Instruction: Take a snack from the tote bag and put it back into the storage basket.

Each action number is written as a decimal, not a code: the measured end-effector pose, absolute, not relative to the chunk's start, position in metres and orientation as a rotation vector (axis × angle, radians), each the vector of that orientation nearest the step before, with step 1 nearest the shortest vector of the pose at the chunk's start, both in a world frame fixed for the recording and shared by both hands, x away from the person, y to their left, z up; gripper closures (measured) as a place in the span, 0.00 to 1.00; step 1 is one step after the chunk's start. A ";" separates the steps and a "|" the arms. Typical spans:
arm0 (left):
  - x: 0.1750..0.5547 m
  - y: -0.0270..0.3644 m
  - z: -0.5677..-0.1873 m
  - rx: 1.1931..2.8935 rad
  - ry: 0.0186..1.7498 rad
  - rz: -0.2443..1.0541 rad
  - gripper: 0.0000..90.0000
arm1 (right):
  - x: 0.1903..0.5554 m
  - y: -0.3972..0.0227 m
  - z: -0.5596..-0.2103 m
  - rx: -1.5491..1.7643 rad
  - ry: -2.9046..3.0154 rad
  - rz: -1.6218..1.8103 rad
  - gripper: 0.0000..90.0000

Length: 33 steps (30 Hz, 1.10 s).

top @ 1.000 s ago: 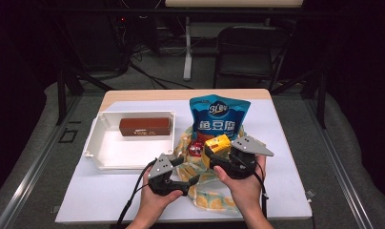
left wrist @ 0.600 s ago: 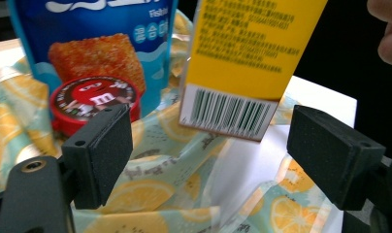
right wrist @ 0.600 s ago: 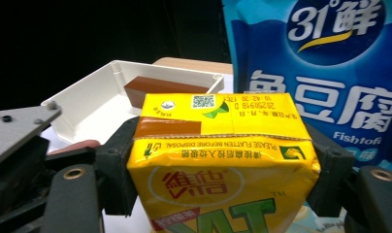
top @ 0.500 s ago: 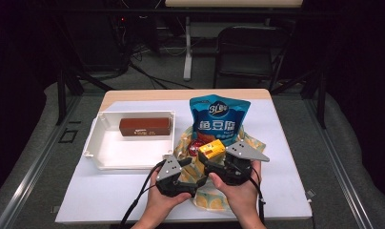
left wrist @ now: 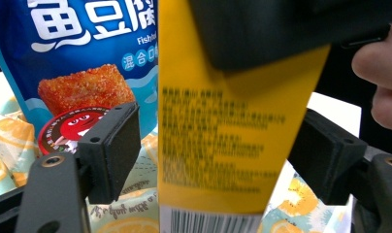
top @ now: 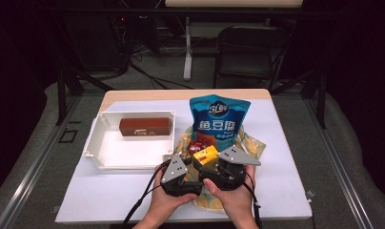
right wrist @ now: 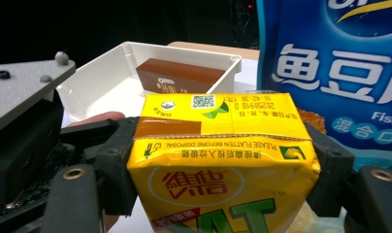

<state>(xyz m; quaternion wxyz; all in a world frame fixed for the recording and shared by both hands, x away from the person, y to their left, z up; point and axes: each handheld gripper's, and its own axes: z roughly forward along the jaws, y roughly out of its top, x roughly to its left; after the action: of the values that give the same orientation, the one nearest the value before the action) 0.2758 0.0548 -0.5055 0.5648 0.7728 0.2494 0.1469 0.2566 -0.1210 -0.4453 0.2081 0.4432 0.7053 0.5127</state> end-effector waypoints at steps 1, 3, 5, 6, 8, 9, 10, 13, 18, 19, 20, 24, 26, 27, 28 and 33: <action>0.276 0.055 -0.506 1.816 0.583 0.353 0.27 | 0.256 -0.121 -0.445 1.229 1.973 1.420 0.32; 0.276 0.054 -0.505 1.816 0.588 0.367 0.29 | 0.256 -0.119 -0.446 1.224 1.983 1.423 0.32; 0.276 0.055 -0.504 1.817 0.573 0.343 0.31 | 0.255 -0.117 -0.447 1.227 1.983 1.425 0.32; 0.276 0.055 -0.504 1.819 0.567 0.343 0.34 | 0.255 -0.116 -0.447 1.221 1.986 1.423 0.32; 0.275 0.053 -0.503 1.821 0.566 0.361 0.38 | 0.254 -0.115 -0.447 1.225 1.990 1.426 0.32; 0.276 0.053 -0.503 1.825 0.564 0.360 0.39 | 0.254 -0.115 -0.447 1.225 1.993 1.424 0.32; 0.276 0.053 -0.502 1.826 0.565 0.359 0.40 | 0.254 -0.115 -0.447 1.223 1.996 1.427 0.32; 0.275 0.054 -0.502 1.820 0.565 0.379 0.51 | 0.254 -0.114 -0.448 1.217 2.005 1.428 0.32; 0.277 0.059 -0.499 1.827 0.548 0.337 0.55 | 0.255 -0.115 -0.449 1.200 2.008 1.470 0.31; 0.276 0.060 -0.499 1.828 0.551 0.346 0.56 | 0.255 -0.115 -0.449 1.190 2.012 1.475 0.31; 0.276 0.061 -0.499 1.839 0.549 0.347 0.56 | 0.256 -0.115 -0.448 1.180 2.025 1.472 0.29; 0.279 0.065 -0.500 1.842 0.574 0.337 0.56 | 0.257 -0.120 -0.442 1.154 2.054 1.513 0.16; 0.280 0.068 -0.500 1.835 0.584 0.344 0.56 | 0.255 -0.124 -0.439 1.139 2.036 1.536 0.16; 0.280 0.070 -0.500 1.832 0.587 0.346 0.56 | 0.254 -0.127 -0.438 1.134 2.031 1.541 0.16; 0.280 0.071 -0.499 1.827 0.604 0.361 0.56 | 0.253 -0.129 -0.437 1.131 2.027 1.551 0.16; 0.283 0.082 -0.496 1.821 0.615 0.357 0.57 | 0.252 -0.142 -0.436 1.121 2.011 1.577 0.14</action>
<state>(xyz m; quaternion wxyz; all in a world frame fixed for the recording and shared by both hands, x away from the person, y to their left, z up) 0.2833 0.0817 -0.4955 0.5591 0.7723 0.2608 0.1513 0.2515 -0.1418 -0.4355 0.1747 0.3956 0.7095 0.5564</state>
